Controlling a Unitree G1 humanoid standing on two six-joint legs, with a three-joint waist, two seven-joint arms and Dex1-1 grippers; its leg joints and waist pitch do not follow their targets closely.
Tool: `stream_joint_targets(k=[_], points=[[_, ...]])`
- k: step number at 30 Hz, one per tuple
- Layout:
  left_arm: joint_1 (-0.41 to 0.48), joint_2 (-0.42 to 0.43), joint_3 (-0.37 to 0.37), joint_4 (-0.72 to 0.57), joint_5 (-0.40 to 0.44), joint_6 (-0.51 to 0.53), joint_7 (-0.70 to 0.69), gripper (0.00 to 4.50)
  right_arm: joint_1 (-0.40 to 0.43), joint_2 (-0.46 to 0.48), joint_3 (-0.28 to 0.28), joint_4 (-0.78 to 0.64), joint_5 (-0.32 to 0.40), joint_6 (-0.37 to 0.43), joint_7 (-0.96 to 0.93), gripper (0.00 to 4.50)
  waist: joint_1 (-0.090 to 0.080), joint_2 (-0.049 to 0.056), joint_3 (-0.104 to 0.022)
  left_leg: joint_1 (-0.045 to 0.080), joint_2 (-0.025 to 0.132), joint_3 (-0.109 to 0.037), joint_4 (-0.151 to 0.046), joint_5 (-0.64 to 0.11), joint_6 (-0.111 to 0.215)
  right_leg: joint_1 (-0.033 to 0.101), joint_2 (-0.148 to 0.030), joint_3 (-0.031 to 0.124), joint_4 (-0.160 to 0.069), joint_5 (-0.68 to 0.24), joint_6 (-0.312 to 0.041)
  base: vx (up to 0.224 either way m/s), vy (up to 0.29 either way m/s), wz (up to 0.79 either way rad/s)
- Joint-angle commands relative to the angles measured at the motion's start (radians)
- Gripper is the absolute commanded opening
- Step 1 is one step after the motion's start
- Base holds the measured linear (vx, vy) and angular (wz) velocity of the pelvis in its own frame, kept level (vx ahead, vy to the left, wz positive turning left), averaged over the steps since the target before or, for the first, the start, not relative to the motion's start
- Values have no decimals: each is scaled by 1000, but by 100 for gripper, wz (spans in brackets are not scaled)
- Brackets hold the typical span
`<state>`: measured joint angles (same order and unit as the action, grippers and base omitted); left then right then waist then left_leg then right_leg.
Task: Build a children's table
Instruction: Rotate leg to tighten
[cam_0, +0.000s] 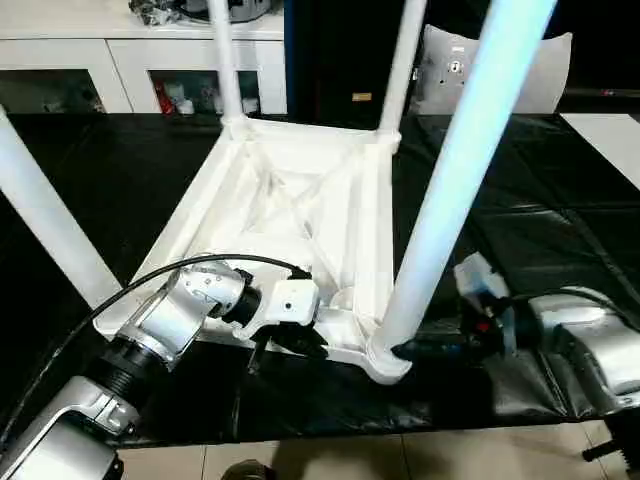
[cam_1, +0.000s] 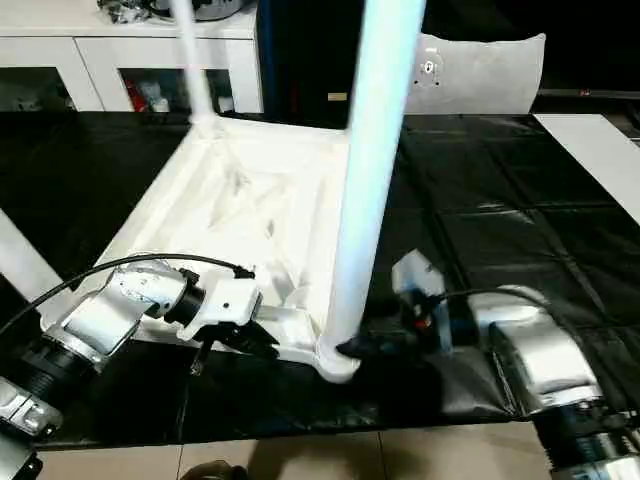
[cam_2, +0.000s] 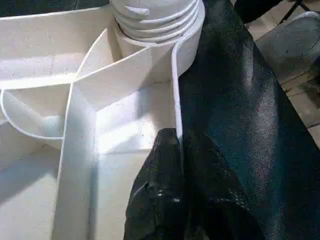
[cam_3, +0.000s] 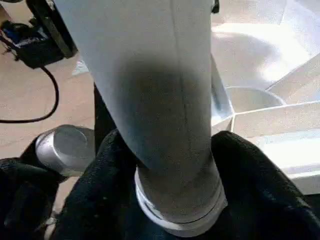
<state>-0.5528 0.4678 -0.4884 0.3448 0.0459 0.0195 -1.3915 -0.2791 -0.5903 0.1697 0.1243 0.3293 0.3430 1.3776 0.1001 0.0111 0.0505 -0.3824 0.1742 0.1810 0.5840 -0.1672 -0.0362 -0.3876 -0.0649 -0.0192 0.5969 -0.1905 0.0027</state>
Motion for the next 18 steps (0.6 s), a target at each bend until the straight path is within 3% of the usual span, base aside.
stream_joint_targets(k=[1,8,13,16,18], points=[[1,-7,-60,-11,17,-24,-48,0,-20,3,9,5,-1,6,8,226,-5,-3,-61,29,60,-16,-72,-276,15,29,-71,29,-63,-195,-251,0,0,0],[9,-9,-46,4,7,-27,-42,0,-19,12,22,7,25,14,21,195,-5,-7,-60,27,59,-15,-70,-262,21,30,-72,29,-63,-204,-246,0,0,0],[30,-19,-11,-23,-19,89,-2,0,8,58,-6,-28,40,43,-60,195,-8,-8,-58,26,57,-15,-72,-265,16,27,-73,30,-64,-241,-238,0,0,0],[46,-40,8,-58,-11,188,72,0,1,137,-20,-23,-13,62,-238,195,-19,-6,-51,30,56,-20,-77,-331,-8,20,-73,30,-74,-354,-214,0,0,0],[47,-65,20,-60,-1,233,127,0,-12,179,-28,-9,-34,82,-323,195,-37,-6,-39,34,49,-28,-82,-422,-46,12,-73,27,-89,-525,-165,0,0,0]])
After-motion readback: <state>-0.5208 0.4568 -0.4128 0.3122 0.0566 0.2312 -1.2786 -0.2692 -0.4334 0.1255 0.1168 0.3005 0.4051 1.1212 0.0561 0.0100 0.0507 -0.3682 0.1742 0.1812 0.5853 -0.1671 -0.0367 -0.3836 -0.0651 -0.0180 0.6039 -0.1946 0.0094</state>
